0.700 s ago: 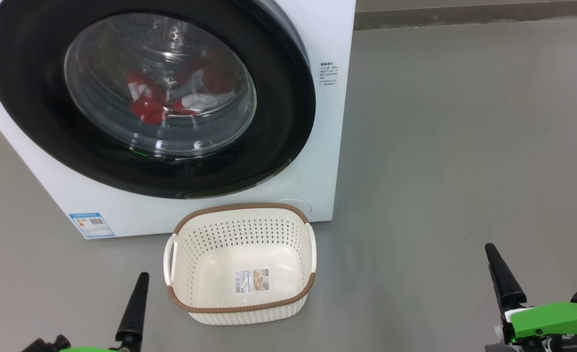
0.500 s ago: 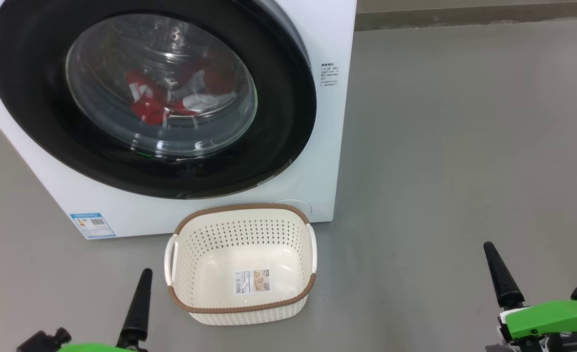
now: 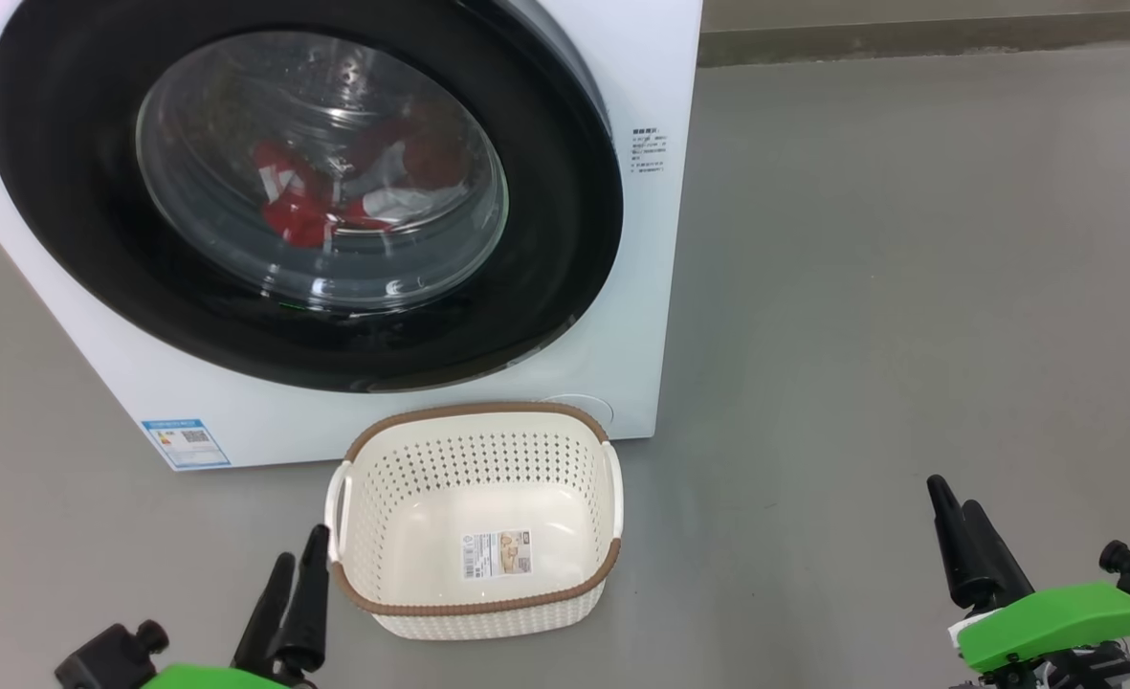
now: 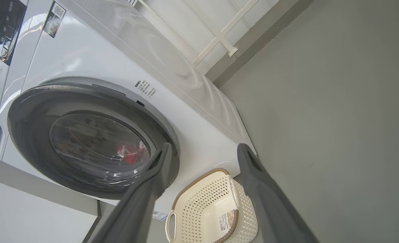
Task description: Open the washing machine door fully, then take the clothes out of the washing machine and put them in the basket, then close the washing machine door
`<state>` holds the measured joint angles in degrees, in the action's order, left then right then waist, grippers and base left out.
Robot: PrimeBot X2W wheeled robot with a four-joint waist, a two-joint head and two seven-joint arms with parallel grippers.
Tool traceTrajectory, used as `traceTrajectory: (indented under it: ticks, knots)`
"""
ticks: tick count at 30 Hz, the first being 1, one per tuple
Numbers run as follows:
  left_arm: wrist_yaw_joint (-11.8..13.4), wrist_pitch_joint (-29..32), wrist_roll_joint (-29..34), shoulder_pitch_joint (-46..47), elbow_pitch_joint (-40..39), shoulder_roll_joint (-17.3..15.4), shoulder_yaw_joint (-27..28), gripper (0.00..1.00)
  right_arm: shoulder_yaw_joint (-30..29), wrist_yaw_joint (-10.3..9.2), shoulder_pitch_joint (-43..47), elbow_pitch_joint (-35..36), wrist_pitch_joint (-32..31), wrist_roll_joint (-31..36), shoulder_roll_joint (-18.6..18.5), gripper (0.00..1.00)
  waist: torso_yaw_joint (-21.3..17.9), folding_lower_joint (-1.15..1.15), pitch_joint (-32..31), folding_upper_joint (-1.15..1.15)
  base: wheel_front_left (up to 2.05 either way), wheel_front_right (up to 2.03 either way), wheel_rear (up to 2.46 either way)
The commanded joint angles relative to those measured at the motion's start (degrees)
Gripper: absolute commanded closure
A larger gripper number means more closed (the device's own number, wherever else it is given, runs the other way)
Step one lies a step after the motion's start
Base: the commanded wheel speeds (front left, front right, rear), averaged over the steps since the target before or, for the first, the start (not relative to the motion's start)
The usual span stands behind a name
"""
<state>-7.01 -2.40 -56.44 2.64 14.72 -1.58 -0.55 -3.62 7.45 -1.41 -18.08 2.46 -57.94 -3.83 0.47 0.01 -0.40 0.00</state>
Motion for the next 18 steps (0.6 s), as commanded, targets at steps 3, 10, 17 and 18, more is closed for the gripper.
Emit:
traceTrajectory:
  ticks: [3,10,17,18]
  knots:
    - [0.19,-1.12,4.41,2.78,-1.94,-1.22,0.07,0.00,1.08,0.02,-2.91,1.72,1.03,4.65,-1.41,0.00,0.02,0.00,-0.15,0.00,0.00,0.00,0.00]
    - [0.53,-2.29,10.19,2.92,-2.00,-1.40,-0.91,0.00,2.00,0.02,-3.12,1.21,2.21,11.63,-1.71,0.00,0.10,0.00,-0.33,0.00,0.00,0.00,0.00]
    - [0.96,-3.63,16.02,3.24,-1.44,-1.57,-1.83,0.00,2.93,0.02,-3.50,0.67,3.56,18.26,-1.80,0.00,0.22,0.00,-0.48,0.00,0.00,0.00,0.00]
    - [1.02,-3.80,16.73,3.29,-1.32,-1.59,-1.94,0.00,3.02,0.02,-3.57,0.63,3.72,19.04,-1.81,0.00,0.25,0.00,-0.50,0.00,0.00,0.00,0.00]
